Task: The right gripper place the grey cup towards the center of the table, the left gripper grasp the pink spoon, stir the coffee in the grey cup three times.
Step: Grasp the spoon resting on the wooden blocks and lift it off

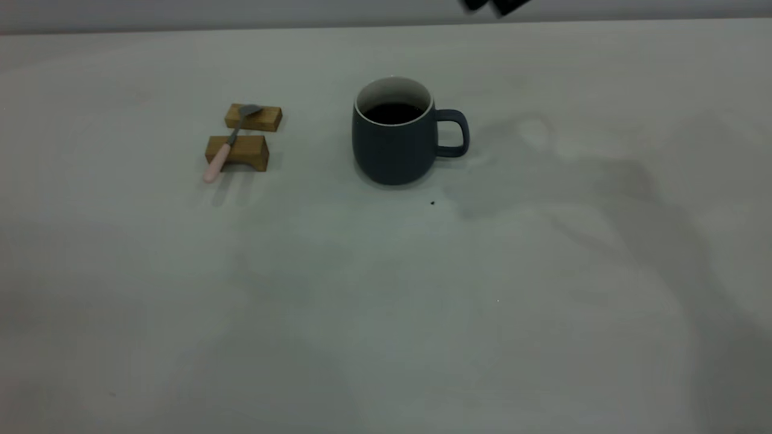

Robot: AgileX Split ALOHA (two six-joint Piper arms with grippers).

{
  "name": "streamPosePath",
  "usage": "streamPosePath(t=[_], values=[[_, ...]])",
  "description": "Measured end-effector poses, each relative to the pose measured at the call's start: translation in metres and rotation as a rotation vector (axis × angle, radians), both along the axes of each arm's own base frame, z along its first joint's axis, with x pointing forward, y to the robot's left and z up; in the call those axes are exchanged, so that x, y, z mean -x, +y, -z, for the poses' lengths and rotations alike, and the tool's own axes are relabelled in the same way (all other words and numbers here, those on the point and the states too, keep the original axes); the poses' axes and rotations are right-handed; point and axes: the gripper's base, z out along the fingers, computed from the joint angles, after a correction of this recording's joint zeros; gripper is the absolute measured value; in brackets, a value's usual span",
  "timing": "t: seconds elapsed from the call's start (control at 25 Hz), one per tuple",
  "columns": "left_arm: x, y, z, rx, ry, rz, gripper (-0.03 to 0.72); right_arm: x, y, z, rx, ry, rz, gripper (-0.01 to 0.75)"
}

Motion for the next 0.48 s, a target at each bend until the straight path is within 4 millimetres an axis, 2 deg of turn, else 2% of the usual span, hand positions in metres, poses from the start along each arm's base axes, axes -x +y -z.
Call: streamPosePath(t=[0.08,0.24,0.4,0.48], values=[[0.0,0.0,0.0,0.0,0.0,0.0,0.415,0.027,-0.014,-0.027,0.095,0.044,0.065,0.452],[0.0,0.0,0.0,0.0,0.0,0.0,0.415,0.089,-0.053,-0.051,0.342,0.128,0.27,0.452],[0.0,0.0,0.0,0.0,0.0,0.0,0.415,0.156,-0.09,-0.059,0.531,0.191,0.448,0.452],[0.0,0.0,0.0,0.0,0.0,0.0,0.415,0.185,-0.105,-0.06,0.561,0.199,0.501,0.452]])
